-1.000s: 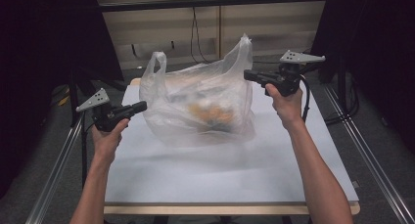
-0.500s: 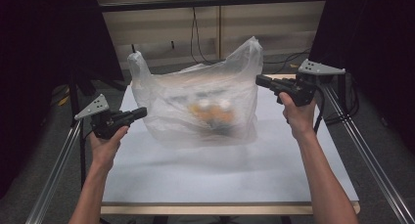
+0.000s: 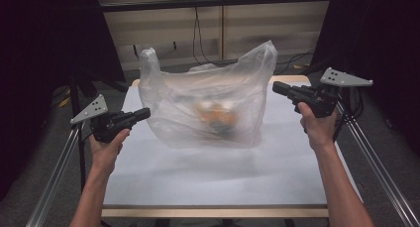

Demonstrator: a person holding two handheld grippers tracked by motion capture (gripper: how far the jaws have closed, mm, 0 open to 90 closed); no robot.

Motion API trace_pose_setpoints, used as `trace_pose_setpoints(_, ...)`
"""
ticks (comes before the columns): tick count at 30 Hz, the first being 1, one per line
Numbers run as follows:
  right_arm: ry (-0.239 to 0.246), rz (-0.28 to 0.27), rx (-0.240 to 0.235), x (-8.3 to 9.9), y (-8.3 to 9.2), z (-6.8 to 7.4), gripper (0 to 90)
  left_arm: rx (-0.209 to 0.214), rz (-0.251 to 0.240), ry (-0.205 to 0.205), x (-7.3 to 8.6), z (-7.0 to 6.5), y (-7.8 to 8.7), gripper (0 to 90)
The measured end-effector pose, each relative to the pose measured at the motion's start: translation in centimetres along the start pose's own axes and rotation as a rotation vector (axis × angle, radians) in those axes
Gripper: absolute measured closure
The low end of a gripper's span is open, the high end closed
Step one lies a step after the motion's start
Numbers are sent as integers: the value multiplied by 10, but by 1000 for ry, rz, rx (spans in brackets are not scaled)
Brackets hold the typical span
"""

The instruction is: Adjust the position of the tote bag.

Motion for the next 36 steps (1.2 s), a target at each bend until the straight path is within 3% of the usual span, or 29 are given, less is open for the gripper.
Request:
trace_pose_setpoints(6, -24, 16, 5, 7, 0, -3, 900, 28, 3, -16, -4, -8, -3, 900)
trace_pose_setpoints(9, -7, 24, 21, 10, -5, -2, 900, 35, 5, -19, -5, -10, -2, 900)
trace_pose_setpoints(10, -8, 28, 19, 10, -6, -2, 900, 32, 20, -37, -4, -10, -1, 900)
trace_pose_setpoints(12, -3, 31, 22, 11, -9, -2, 887, 29, 21, -26, -4, -11, -1, 900)
trace_pose_setpoints(13, -6, 22, 27, 10, -10, -4, 771, 29, 21, -27, -4, -11, -1, 900)
trace_pose_setpoints(16, -16, 10, 36, 8, -16, -7, 621, 33, 41, -38, -1, -13, -2, 900)
trace_pose_setpoints(18, 1, 36, 89, 7, -26, -11, 443, 38, 42, -31, -1, -15, -4, 900)
trace_pose_setpoints(21, 5, 49, 105, 0, -37, -17, 292, 38, 52, -33, -1, -15, -4, 900)
trace_pose_setpoints(25, -1, 44, 70, -16, -46, -17, 205, 29, 62, -45, 0, -14, -2, 900)
trace_pose_setpoints(28, 23, 48, 48, -26, -54, -7, 230, 28, 61, -37, 0, -14, -3, 900)
trace_pose_setpoints(30, 48, 53, 34, -29, -59, 1, 352, 20, 67, -34, 1, -14, -3, 900)
trace_pose_setpoints(32, 50, 60, 14, -30, -65, 6, 610, 19, 64, -33, 1, -14, -2, 900)
trace_pose_setpoints(33, 54, 58, 9, -31, -67, 8, 660, 22, 62, -40, 1, -13, -1, 900)
trace_pose_setpoints(34, 46, 70, -17, -30, -70, 12, 861, 23, 52, -34, 0, -14, -1, 900)
trace_pose_setpoints(36, 53, 77, -26, -29, -71, 14, 887, -1, 42, -48, -3, -11, 3, 865)
Point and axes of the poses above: each handheld gripper's, and its own axes: y roughly backward along the jaws, x roughly out of its underside, z roughly to its left, the point moved 7 cm from there along -y, roughly forward along the jaws, and after that the axes turned 11 degrees about x, right-handed, at the moved point
